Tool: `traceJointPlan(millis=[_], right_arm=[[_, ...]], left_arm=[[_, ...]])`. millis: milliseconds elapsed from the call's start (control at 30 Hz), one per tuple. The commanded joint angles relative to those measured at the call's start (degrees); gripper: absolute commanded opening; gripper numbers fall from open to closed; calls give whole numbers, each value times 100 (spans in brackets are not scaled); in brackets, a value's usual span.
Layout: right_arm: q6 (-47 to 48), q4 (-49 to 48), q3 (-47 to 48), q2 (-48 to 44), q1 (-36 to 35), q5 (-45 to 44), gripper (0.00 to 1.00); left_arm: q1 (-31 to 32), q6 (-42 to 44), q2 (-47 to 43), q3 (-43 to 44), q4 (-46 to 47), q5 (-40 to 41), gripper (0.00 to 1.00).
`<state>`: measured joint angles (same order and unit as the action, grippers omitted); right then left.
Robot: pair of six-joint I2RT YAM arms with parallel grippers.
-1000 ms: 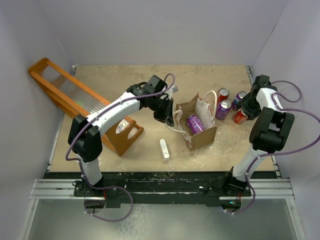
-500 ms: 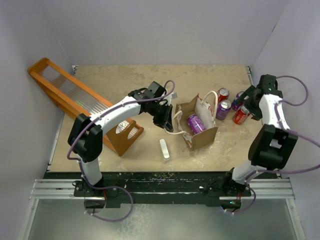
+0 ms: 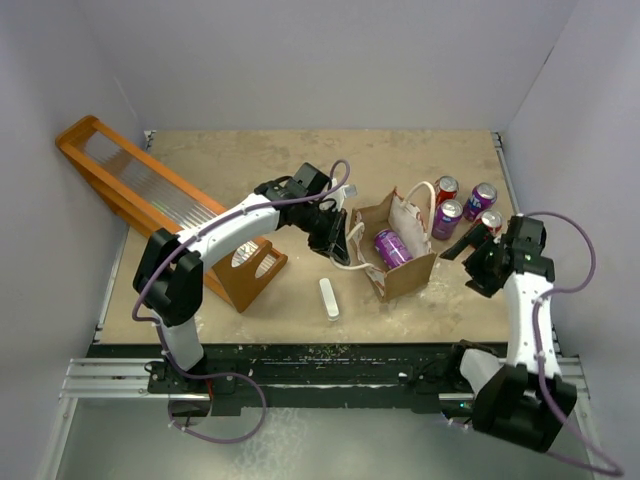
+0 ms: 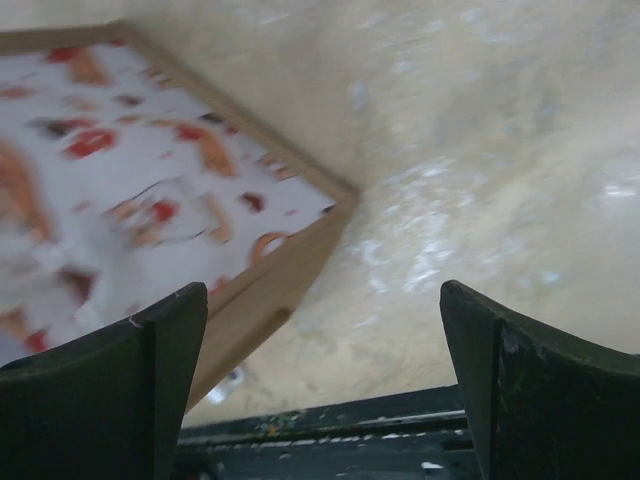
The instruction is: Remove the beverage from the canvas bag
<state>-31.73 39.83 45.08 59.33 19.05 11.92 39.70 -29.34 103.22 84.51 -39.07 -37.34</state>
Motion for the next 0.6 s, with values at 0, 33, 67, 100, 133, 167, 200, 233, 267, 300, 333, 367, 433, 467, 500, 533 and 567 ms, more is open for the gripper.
traceJointPlan(millis=[0, 33, 67, 100, 133, 167, 200, 233, 267, 300, 333, 367, 433, 467, 500, 533, 567], right_arm=[[-446, -262, 116, -881, -91, 1699, 100], [-473, -270, 239, -993, -126, 1826, 100], [-479, -285, 466, -1065, -159, 1938, 100], [-482, -301, 663, -1105, -195, 2049, 100], [-471, -327, 853, -1096, -239, 2164, 100], [-469, -366, 1083, -1045, -319, 2273, 100], [-454, -390, 1334, -962, -395, 2374, 100], [-450, -420, 1616, -860, -512, 2446, 100], [-461, -451, 1857, -733, -685, 2435, 100], [-458, -470, 2086, -606, -948, 2357, 100], [-459, -464, 2333, -445, -1262, 2138, 100], [-456, -427, 2549, -269, -1556, 1957, 100], [-399, -338, 2988, 93, -2179, 1660, 100], [-359, -281, 3175, 267, -2468, 1481, 100], [-275, -198, 3368, 426, -2753, 1295, 100], [-160, -112, 3548, 589, -2995, 1113, 100], [-32, 3, 3702, 728, -3246, 932, 100]], left_arm=[[-13, 178, -188, 2, 43, -343, 0], [-7, 217, -200, 4, 6, -347, 0], [-12, 251, -217, -8, -16, -348, 0], [-3, 259, -237, -17, -22, -352, 0], [-5, 262, -255, -36, -24, -355, 0], [-5, 262, -269, -47, -22, -379, 0], [-2, 269, -275, -63, -28, -383, 0], [1, 271, -281, -73, -28, -380, 0], [0, 279, -280, -77, -24, -380, 0], [2, 275, -283, -83, -8, -387, 0], [-4, 267, -285, -88, 2, -380, 0], [0, 252, -285, -99, 20, -384, 0], [-4, 203, -295, -122, 76, -365, 0], [-1, 175, -308, -137, 109, -359, 0], [2, 145, -319, -152, 129, -354, 0], [-2, 126, -327, -168, 149, -339, 0], [2, 108, -344, -183, 153, -315, 0]])
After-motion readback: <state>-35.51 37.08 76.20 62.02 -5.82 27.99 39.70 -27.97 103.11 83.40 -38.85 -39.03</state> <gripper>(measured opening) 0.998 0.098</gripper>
